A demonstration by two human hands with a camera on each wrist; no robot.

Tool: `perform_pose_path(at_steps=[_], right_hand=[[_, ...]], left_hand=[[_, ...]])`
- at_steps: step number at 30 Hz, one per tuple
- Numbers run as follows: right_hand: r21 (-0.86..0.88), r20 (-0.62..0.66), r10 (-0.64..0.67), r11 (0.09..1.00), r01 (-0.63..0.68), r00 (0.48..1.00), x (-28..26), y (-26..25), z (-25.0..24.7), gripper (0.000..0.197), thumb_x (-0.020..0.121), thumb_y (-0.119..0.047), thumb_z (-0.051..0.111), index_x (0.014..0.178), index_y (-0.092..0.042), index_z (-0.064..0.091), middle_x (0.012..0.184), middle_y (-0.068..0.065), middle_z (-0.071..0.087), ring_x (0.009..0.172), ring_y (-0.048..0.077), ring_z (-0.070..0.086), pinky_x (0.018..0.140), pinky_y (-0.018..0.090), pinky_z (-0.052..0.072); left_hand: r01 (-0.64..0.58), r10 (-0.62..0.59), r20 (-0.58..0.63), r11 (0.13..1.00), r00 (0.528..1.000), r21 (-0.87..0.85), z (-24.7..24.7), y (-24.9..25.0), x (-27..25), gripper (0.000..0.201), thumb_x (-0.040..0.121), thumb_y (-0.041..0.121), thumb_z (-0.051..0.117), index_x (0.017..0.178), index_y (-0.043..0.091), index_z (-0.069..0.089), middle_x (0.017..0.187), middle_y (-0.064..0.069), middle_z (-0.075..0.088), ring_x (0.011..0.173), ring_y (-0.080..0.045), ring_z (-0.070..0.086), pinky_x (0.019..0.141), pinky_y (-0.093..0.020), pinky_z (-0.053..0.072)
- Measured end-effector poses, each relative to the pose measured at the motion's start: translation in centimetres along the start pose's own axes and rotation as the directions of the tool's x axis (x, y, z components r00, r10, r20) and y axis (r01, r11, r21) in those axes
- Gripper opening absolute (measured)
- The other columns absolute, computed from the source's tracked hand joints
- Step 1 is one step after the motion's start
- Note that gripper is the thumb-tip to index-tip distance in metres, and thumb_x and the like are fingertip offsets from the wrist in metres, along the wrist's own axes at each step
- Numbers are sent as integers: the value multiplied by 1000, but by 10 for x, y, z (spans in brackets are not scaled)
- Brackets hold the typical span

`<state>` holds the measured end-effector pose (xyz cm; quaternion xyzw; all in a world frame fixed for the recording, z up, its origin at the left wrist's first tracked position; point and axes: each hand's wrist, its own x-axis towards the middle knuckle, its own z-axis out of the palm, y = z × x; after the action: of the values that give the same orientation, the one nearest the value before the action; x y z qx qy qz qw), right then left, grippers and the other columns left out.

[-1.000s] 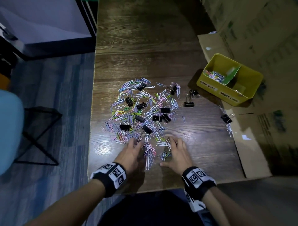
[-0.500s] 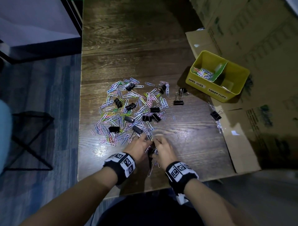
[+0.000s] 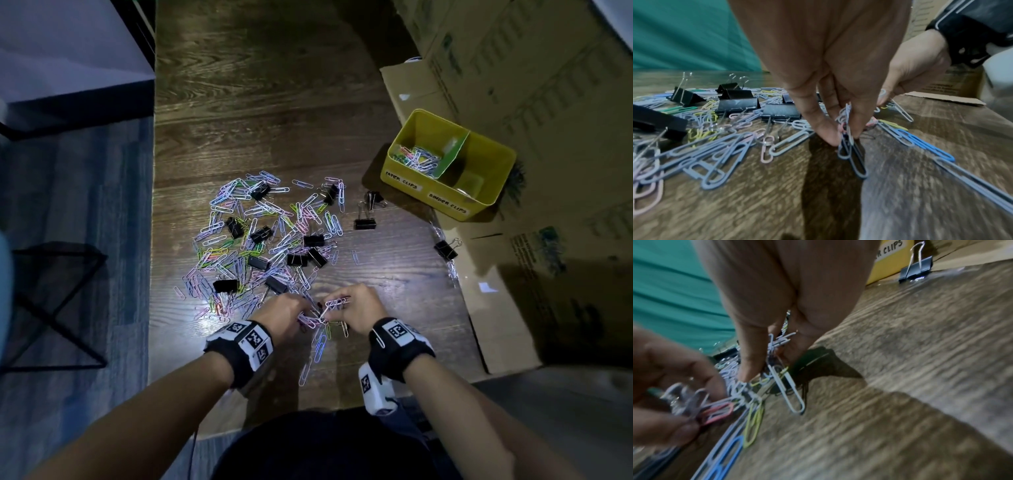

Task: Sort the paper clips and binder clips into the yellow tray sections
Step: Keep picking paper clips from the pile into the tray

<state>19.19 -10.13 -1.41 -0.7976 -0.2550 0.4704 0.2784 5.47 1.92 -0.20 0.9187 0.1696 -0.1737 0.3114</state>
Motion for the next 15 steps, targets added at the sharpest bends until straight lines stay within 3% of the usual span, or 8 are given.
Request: perform_pose_path(at_steps=[2, 5, 7, 9, 11, 13, 15], right_hand=[[103, -2, 27, 994, -27, 1000, 2, 2, -15, 28, 63, -13, 85, 87, -21, 73, 99, 5, 71, 86, 17, 65, 89, 34, 52], [244, -48, 55, 969, -42, 997, 7, 2, -37, 28, 58, -11, 88, 76, -25, 74, 92, 6, 74, 83, 22, 69, 86, 45, 55], [357, -94, 55, 934, -18, 994, 10, -1, -55, 29, 58, -5, 88, 77, -22, 73, 91, 8, 73, 82, 22, 68, 87, 42, 55], [468, -144, 42, 883, 30, 989, 12, -9, -78, 30, 60, 0, 85, 81, -18, 72, 92, 9, 72, 83, 19, 66, 80, 29, 56], [523, -187, 9, 847, 92, 982, 10, -21, -105, 29, 63, -1, 82, 84, -17, 71, 94, 1, 70, 85, 13, 65, 79, 22, 54], [550, -245, -12, 822, 149, 969, 10, -31, -131, 28, 64, -3, 82, 85, -18, 71, 94, -5, 68, 90, 11, 65, 86, 28, 53], [597, -311, -8, 777, 201, 950, 12, -42, -157, 28, 64, -1, 81, 85, -17, 71, 91, -4, 68, 85, 9, 67, 81, 29, 56]], left_hand=[[31, -32, 27, 1000, 999, 3, -5, -3, 5, 28, 81, -4, 52, 99, 11, 67, 100, -8, 67, 86, -20, 62, 77, -20, 45], [58, -57, 129, 998, 990, -4, -16, -10, 14, 22, 78, 0, 58, 86, 16, 71, 90, -3, 70, 73, -10, 54, 76, -27, 51], [41, -29, 211, 998, 977, -51, -28, -13, 23, 14, 77, 9, 69, 86, 20, 74, 86, 4, 72, 70, -5, 56, 77, -24, 53], [101, -43, 270, 974, 962, -203, -49, -8, 35, 11, 74, 20, 76, 79, 29, 74, 79, 9, 72, 66, -5, 61, 71, -28, 54], [134, -47, 270, 940, 962, -313, -77, 4, 53, 14, 71, 20, 78, 75, 33, 72, 72, 13, 71, 63, -1, 60, 64, -27, 49], [120, -20, 236, 900, 972, -418, -108, 23, 77, 12, 70, 16, 79, 76, 26, 74, 72, 10, 72, 65, -3, 64, 70, -26, 48], [64, 34, 172, 842, 985, -536, -140, 47, 104, 12, 69, 8, 78, 77, 15, 74, 71, 2, 73, 63, -13, 66, 70, -26, 53]])
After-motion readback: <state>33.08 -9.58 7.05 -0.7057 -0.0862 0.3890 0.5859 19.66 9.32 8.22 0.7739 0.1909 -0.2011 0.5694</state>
